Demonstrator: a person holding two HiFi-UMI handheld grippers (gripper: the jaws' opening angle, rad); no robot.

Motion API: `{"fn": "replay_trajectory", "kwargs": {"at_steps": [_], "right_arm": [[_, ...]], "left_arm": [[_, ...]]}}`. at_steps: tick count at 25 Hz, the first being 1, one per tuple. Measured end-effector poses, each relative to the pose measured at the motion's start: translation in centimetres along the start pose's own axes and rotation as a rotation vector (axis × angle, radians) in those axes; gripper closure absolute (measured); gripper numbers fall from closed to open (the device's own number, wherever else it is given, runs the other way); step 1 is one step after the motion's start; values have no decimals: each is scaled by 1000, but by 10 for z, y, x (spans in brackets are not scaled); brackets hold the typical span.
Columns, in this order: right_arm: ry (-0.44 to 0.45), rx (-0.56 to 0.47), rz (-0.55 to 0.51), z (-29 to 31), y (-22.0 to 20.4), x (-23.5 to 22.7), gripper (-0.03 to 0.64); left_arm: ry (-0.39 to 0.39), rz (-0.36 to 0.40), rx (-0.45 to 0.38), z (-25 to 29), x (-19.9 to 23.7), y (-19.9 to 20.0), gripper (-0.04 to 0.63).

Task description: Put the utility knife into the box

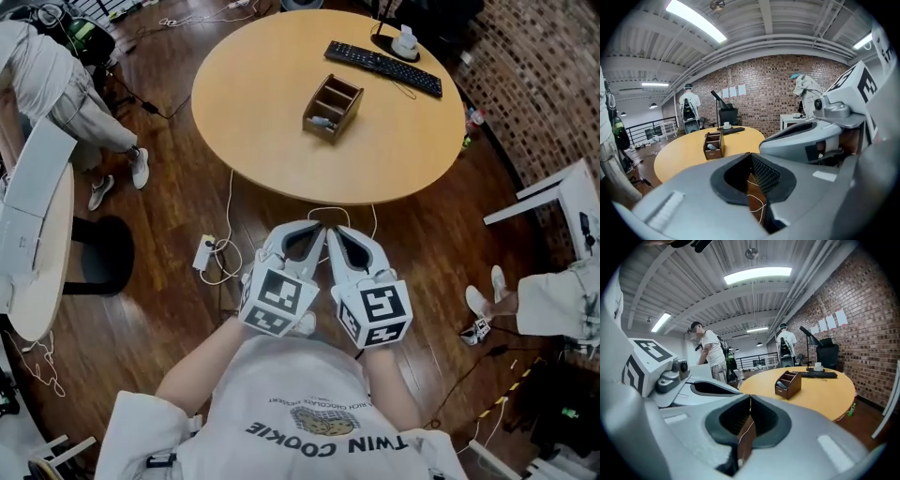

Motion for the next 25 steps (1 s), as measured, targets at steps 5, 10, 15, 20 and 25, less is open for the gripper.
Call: {"fn": "replay_trajectory", "kwargs": {"at_steps": [5,10,15,20,25], "right_arm": [[44,-2,11,-13,-10,23,614],[72,2,9,-27,-18,60,614],[86,-14,-13,-37,-19,97,614],[96,-24,-28,-51,-23,139,614],[86,-32,-35,-76,-32,185,614]], "left_arm": [[30,-45,-2,-31,-13,-9,588],[67,-88,-10,-70,-20,-23,588],[107,-124,-17,-109,-23,-38,588],[145,-151,-53,-155,-25,-49,588],[164,-167,-82,-207,-36,-65,588]]}}
Point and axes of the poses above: the fingertips, and each gripper's own axes: z forward along the fingers, x to its left, y out of its top, the point moved 2 cm from there along -z, backward along the fingers, and after that the axes turned 2 degrees about x, right-handed, at the moved point
